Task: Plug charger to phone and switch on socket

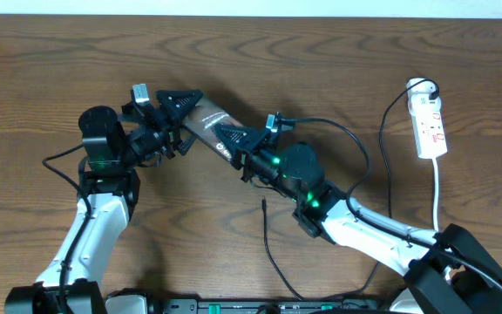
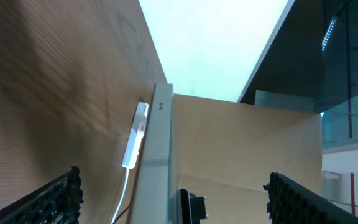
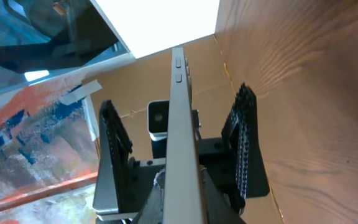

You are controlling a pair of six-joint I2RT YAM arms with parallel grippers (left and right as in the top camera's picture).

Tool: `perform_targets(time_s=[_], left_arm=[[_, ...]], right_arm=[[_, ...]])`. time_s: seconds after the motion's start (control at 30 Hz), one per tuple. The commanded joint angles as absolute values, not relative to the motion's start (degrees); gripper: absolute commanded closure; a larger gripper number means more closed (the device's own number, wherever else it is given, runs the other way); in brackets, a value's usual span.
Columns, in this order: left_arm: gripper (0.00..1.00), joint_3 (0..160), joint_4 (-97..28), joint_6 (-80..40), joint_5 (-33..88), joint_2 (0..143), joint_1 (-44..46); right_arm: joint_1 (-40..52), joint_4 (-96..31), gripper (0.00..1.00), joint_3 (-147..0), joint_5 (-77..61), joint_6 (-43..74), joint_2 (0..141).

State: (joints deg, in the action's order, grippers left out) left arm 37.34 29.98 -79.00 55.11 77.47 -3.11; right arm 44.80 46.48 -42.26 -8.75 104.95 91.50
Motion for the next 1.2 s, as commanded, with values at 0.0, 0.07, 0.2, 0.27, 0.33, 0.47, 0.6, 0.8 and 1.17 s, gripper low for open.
perform_targets(time_s=[0.0, 0.07, 0.2, 0.27, 0.33, 0.47, 0.6, 0.8, 1.17], left_arm=[[0.10, 37.3, 30.3, -77.4, 54.7, 77.1, -3.2], [0.10, 37.3, 30.3, -77.4, 54.7, 77.1, -3.2], [0.11, 37.3, 29.7, -77.5, 54.3, 77.1, -3.2], [0.15, 37.3, 28.6, -77.4, 54.3, 77.1, -3.2], [0.19, 37.3, 26.9, -77.5, 53.8, 77.1, -3.2], [0.22, 37.3, 23.6, -77.4, 52.8, 77.1, -3.2], [0.32, 37.3, 23.6, -77.4, 52.1, 77.1, -3.2], [0.54, 37.3, 23.6, -77.4, 51.8, 77.1, -3.2], [0.64, 37.3, 23.6, -77.4, 51.3, 77.1, -3.2]], right_arm=[[45.9, 47.3, 0.99, -43.1, -7.2, 105.8, 91.1], [46.3, 47.1, 0.99, -43.1, -7.2, 105.8, 91.1], [47.1, 46.2, 0.99, -43.1, -6.4, 105.6, 91.1], [47.2, 46.2, 0.99, -43.1, -6.3, 105.6, 91.1], [47.2, 46.2, 0.99, -43.1, -6.3, 105.3, 91.1], [47.2, 46.2, 0.99, -43.1, -6.3, 105.1, 91.1], [47.3, 45.8, 0.99, -43.1, -6.3, 105.1, 91.1], [47.8, 43.9, 0.99, -43.1, -6.0, 105.2, 91.1], [48.4, 43.9, 0.99, -43.1, -6.0, 105.2, 91.1]])
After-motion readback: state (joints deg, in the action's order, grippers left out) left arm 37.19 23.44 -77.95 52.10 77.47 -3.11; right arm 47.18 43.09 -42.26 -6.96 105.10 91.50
